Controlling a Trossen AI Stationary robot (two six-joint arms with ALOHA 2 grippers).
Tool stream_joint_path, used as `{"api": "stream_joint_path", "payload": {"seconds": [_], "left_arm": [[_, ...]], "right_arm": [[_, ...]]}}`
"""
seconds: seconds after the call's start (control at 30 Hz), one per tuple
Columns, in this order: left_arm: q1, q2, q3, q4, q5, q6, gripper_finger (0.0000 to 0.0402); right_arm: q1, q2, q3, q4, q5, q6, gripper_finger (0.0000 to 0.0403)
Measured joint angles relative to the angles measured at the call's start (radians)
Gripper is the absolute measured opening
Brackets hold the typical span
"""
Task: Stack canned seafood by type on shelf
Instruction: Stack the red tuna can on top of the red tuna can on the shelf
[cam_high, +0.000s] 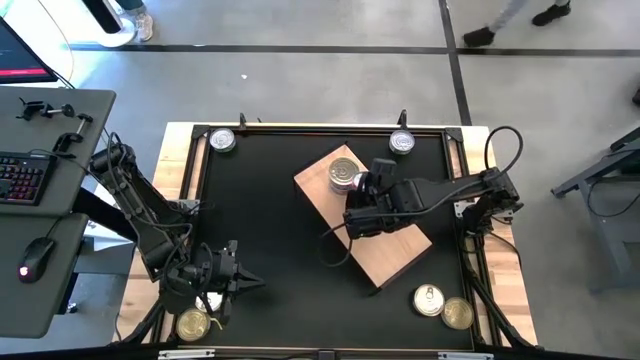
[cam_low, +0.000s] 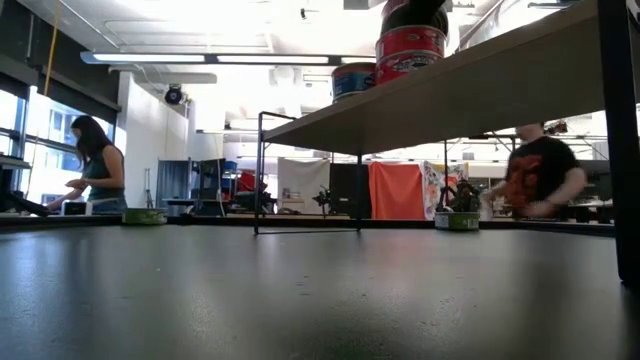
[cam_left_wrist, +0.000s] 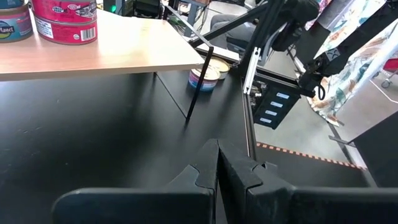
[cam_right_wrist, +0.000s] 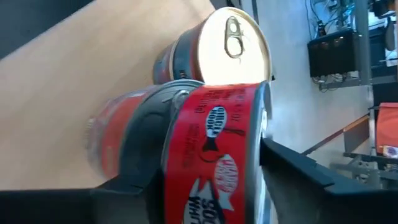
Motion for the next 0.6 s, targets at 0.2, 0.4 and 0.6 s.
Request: {"api": "stream_joint_path", "payload": {"seconds": [0.2,0.4,0.6], "left_arm": [[0.0,0.0,0.0,-0.004,-0.006,0.001,0.0],[0.0,0.0,0.0,-0.016,-0.01,0.0,0.0],[0.0,0.0,0.0,-0.021,-0.01,-0.001,0.0]], "right_arm": [[-0.001,0.002,-0.002,0.034,-0.01,0.004,0.0253],[-0.002,0.0,-0.002,0.053,-0.048,-0.014,0.0279],[-0.002,0.0,0.012,0.043,-0.058,-0.015,0.0302]]}}
